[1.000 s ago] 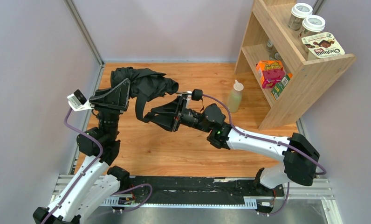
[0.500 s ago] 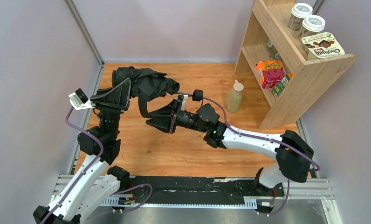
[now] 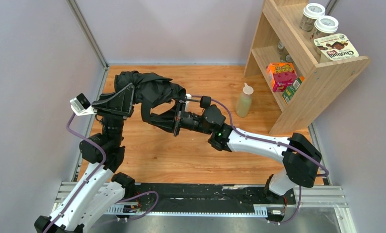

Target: Put away the umbrella

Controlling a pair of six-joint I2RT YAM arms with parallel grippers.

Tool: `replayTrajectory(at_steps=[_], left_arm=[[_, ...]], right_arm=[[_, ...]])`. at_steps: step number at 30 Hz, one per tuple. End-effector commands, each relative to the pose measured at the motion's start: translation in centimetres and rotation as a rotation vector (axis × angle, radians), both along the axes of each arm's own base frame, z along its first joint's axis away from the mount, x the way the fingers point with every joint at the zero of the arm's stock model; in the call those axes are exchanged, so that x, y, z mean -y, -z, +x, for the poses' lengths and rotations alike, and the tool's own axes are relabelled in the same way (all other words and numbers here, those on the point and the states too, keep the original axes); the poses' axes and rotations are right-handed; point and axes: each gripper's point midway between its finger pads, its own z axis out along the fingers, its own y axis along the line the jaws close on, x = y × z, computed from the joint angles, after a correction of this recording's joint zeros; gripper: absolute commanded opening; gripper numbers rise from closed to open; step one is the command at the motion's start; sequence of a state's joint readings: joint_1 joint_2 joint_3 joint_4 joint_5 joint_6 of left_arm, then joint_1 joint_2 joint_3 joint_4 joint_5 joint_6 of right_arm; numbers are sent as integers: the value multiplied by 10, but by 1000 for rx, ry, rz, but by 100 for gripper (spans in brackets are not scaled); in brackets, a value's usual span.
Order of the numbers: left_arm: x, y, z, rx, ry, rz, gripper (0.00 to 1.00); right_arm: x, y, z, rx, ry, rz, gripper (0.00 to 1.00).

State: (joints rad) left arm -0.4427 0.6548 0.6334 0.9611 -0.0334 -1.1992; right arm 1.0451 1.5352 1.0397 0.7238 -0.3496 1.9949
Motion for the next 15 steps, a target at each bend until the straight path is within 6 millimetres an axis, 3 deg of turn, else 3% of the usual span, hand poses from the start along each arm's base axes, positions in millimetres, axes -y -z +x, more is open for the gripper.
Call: replayTrajectory(at_steps=[1,3,5,6,7,8,9,10,15], left_arm=[[-9,-16,-21,36,65,-68,0],[-5,-7,-14,-71,111,-60,0],[2,8,-5,-226,128,-3,0],[3,28,2,-369,111,47,0],[8,61,15,-538,101,102,0],[5,66,9,-603,103,111,0],[7,98,13,-744,103,148,0],[7,101,8,-774,114,159,0],[18,178,-1,-1063,175,280,0]], right_arm=[[12,-43,22,-41,-20,155,0],[23,-36,38,80,57,187,0],[48,-32,61,289,179,229,0],[55,-22,70,347,237,215,0],[61,-16,72,429,273,210,0],[63,-10,76,496,296,183,0],[66,-4,78,524,319,172,0],[70,-7,76,586,345,204,0],[73,1,75,725,381,177,0]])
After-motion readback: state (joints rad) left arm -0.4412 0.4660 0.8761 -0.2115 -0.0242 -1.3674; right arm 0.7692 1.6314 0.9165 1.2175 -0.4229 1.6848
